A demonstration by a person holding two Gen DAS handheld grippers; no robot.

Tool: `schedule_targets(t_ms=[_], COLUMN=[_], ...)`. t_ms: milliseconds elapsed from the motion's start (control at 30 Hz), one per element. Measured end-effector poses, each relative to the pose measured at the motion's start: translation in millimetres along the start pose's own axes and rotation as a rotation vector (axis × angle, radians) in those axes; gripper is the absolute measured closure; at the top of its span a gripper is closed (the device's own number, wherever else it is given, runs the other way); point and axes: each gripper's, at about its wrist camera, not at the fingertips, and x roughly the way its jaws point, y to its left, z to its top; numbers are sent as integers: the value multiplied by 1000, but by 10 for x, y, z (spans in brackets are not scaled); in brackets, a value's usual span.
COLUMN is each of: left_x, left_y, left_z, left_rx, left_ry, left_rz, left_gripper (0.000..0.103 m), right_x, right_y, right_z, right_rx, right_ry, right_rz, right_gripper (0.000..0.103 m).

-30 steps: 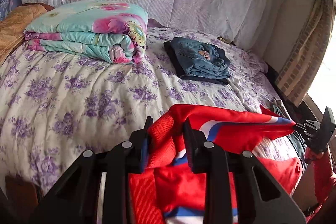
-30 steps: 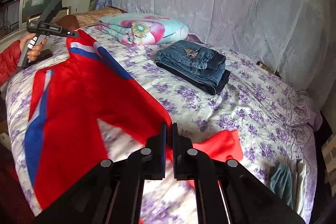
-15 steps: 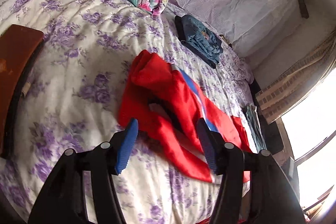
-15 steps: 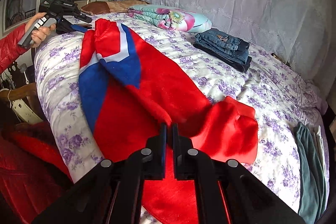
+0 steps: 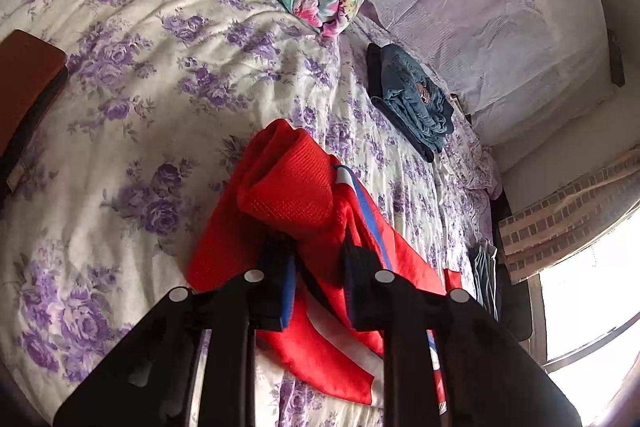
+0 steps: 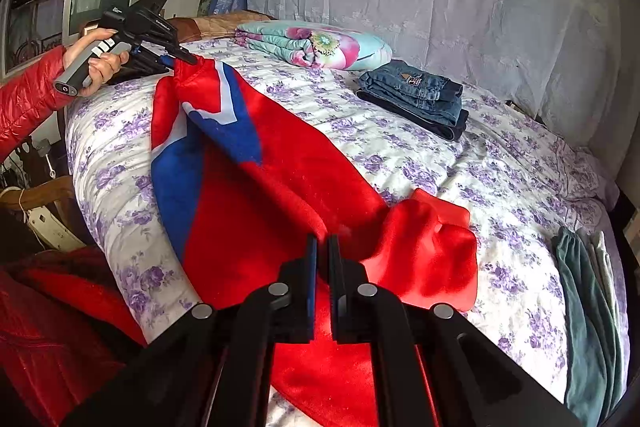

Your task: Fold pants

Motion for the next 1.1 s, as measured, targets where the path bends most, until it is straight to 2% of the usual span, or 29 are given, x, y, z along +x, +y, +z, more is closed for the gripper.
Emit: schedule_targets(t_ms=[67, 167, 233, 367, 400, 433, 500, 533, 567, 600, 667, 733, 767, 800, 833, 867, 900, 967, 1067, 1100], left_x=[-127, -127, -28, -101, -181, -304, -554, -633, -673, -649, -435, -86, 115, 288, 456, 622, 745, 972, 962, 952], left_y=[-33, 13, 133, 215, 189, 137, -69, -187, -303, -426, -703, -998, -1128, -1225, -1292, -1337, -1347, -1301, -1268, -1273], left_z=[-82, -189, -229, -239, -252, -292, -424, -509, -606, -697, -867, -1069, -1187, -1284, -1388, -1485, -1561, -1670, -1856, -1903], left_rx=[41, 111, 117, 80, 78, 93, 188, 234, 267, 297, 375, 476, 521, 553, 580, 605, 620, 629, 695, 714], left_ry=[-1, 37, 77, 61, 33, -30, -182, -225, -244, -229, -134, -18, 33, 75, 116, 148, 168, 192, 104, 84], left_rz=[-2, 72, 93, 49, 73, 138, 280, 304, 287, 234, 124, 50, 23, 2, -17, -21, -17, 11, 27, 36], left_gripper=[85, 85, 84, 80, 69, 58, 54, 54, 54, 52, 46, 41, 41, 41, 41, 41, 41, 33, 26, 22], right_x=[-58, -25, 93, 222, 225, 227, 234, 237, 238, 238, 239, 217, 183, 129, 47, -37, -109, -156, 83, 225], right_y=[54, 171, 234, 269, 257, 253, 260, 273, 283, 286, 278, 226, 170, 97, 11, -66, -138, -245, -364, -398], right_z=[-45, -178, -286, -373, -367, -371, -384, -392, -392, -392, -376, -325, -293, -258, -220, -177, -122, 15, 239, 305], right_rx=[-18, -32, -30, -2, 3, 7, 6, 1, -1, 0, 11, 40, 76, 128, 191, 244, 290, 340, 362, 361], right_ry=[16, 62, 101, 118, 123, 126, 126, 126, 126, 129, 139, 160, 167, 162, 134, 94, 57, 10, 27, 49], right_rz=[14, 46, 53, 47, 53, 59, 59, 53, 47, 44, 47, 71, 103, 140, 169, 167, 143, 21, -178, -208], right_gripper=[98, 97, 97, 96, 96, 96, 96, 96, 96, 95, 95, 93, 87, 76, 71, 61, 52, 40, 37, 37])
